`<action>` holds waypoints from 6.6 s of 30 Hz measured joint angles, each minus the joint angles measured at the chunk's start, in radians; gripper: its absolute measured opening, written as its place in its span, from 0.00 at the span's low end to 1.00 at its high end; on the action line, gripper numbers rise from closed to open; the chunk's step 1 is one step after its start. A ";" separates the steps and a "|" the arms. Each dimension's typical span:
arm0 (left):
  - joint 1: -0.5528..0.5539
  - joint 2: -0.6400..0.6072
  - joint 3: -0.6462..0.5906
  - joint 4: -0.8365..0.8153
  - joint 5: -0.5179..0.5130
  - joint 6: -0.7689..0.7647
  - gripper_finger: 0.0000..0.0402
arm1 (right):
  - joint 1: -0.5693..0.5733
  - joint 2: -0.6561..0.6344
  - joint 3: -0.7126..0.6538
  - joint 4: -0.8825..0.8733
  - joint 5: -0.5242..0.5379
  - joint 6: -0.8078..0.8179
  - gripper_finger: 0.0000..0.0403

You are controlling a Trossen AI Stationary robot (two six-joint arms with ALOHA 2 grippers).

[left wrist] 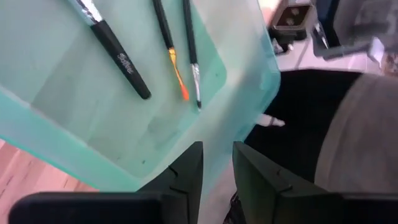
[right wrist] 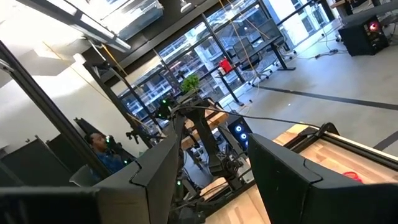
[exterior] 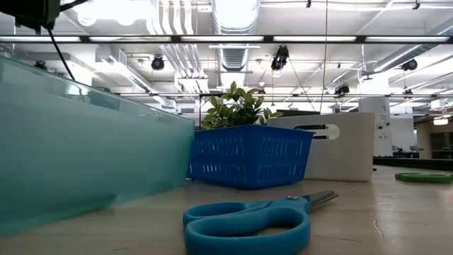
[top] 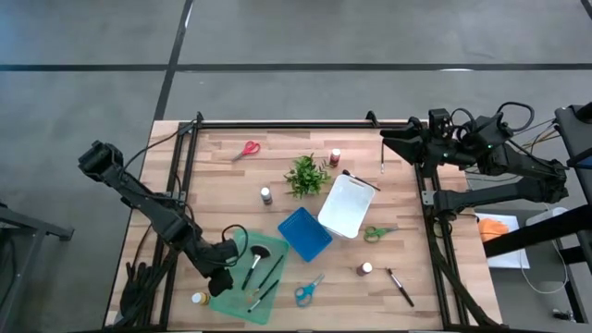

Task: Pick & Place Paint Supplies
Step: Put the black eyeshadow brush into the green bin, then put the black powder brush into the green bin

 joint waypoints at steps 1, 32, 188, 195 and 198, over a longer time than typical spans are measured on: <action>0.000 -0.010 0.000 0.000 0.004 0.011 0.24 | 0.000 0.000 0.000 -0.014 0.006 0.002 0.48; 0.580 -0.456 0.008 0.016 -0.037 0.399 0.25 | -0.344 0.457 -0.019 -0.900 0.108 0.414 0.48; 0.601 -0.764 0.005 0.272 -0.455 0.632 0.25 | 0.224 1.586 0.986 -0.444 -0.878 -0.438 0.32; 0.600 -0.764 0.005 0.278 -0.455 0.624 0.25 | 0.165 1.519 0.985 -0.574 -0.805 -0.413 0.43; 0.600 -0.764 0.005 0.289 -0.454 0.627 0.25 | 0.164 1.450 0.968 -0.763 -0.670 -0.490 0.43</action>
